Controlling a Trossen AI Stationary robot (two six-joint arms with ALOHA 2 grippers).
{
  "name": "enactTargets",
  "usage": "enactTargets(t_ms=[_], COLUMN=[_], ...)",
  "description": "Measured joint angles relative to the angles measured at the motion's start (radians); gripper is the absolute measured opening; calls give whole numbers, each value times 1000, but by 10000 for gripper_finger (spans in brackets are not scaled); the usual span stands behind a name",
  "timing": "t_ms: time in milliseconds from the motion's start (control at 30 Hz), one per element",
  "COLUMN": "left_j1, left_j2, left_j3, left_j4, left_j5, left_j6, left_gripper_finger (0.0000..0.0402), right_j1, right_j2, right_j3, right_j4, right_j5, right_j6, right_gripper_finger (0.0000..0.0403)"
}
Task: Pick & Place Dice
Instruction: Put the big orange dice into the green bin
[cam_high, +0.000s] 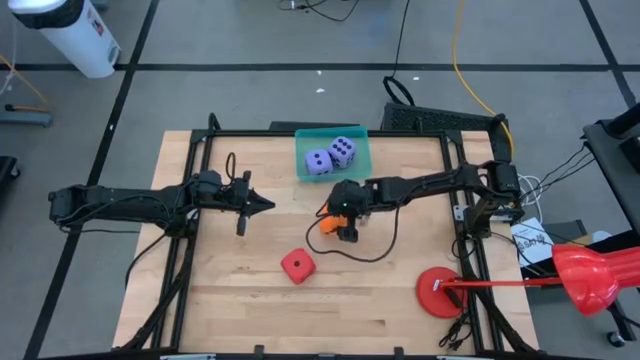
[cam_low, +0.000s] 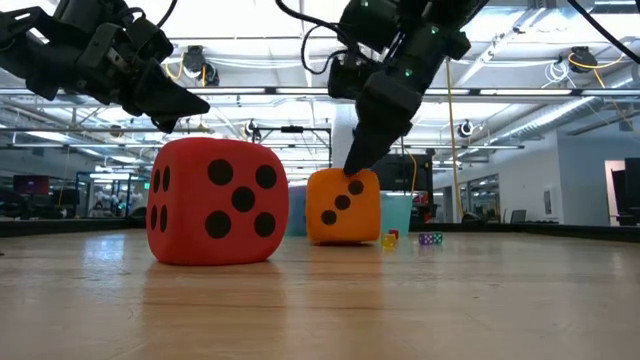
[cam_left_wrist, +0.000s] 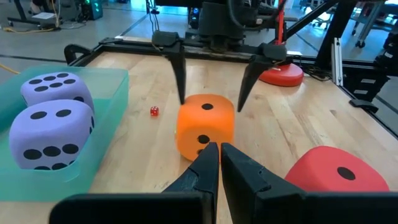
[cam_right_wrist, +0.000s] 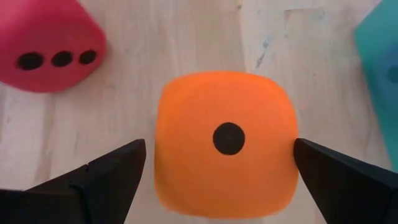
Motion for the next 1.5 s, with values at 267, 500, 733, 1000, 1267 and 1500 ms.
enactTargets(t_ms=[267, 500, 733, 1000, 1267, 1500], left_j1=[0, 0, 0, 0, 0, 0], left_j2=[0, 0, 0, 0, 0, 0], left_j3=[0, 0, 0, 0, 0, 0], left_j4=[4, 4, 4, 5, 6, 6], left_j5=[0, 0, -1, 0, 0, 0], left_j6=[0, 9, 9, 5, 0, 4], left_gripper_finger=[26, 26, 26, 26, 26, 26], right_j1=[-8, 61, 149, 170, 121, 96], right_j2=[0, 2, -26, -41, -41, -18], right_j3=[-53, -108, -110, -96, -96, -95], right_j4=[54, 151, 212, 235, 225, 202], right_j5=[5, 63, 176, 191, 96, 35], right_j6=[-18, -91, -170, -157, -117, -120], right_gripper_finger=[400, 400, 400, 400, 400, 400])
